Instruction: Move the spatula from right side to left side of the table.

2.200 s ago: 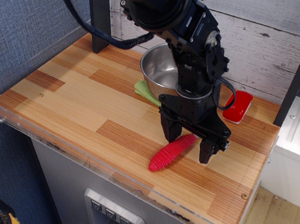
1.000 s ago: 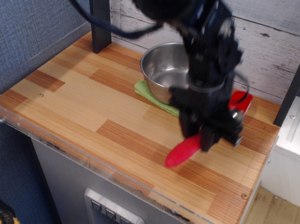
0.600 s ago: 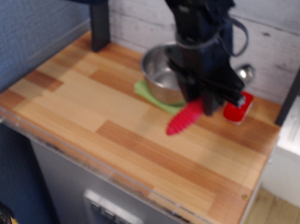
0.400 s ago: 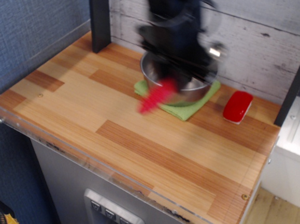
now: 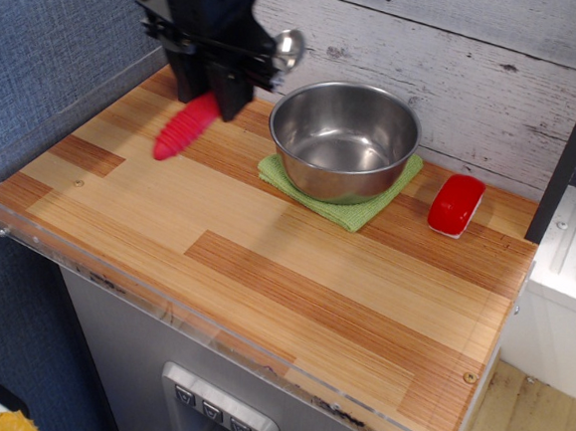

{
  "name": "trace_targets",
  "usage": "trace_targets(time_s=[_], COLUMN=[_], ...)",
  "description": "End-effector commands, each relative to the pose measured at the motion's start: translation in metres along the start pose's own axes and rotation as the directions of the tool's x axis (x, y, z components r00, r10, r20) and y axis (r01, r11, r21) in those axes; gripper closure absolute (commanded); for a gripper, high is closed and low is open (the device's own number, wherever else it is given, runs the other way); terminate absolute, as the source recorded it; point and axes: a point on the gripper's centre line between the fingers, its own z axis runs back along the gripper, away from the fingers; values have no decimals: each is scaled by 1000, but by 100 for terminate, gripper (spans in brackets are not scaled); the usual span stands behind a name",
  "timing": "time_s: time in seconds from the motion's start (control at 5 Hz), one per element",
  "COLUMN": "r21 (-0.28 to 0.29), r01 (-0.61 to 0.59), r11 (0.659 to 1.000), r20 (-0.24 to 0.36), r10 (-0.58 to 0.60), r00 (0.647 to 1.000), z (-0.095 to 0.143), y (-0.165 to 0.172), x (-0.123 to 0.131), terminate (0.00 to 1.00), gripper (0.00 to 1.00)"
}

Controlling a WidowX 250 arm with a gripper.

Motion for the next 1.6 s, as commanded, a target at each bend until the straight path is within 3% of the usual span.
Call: trace_targets(time_s=[0.0, 0.4, 0.8, 1.4], r21=[73, 83, 53, 32], r01=[-41, -66, -201, -136], r11=[996, 994, 978, 990], r20=[-71, -100, -166, -166], r10=[46, 75, 207, 139], r00=[996, 992, 964, 976], z=[-21, -56, -84, -91], y=[47, 72, 81, 74], x=[2, -1, -32, -30], terminate=[0, 0, 0, 0], gripper=[100, 100, 100, 100])
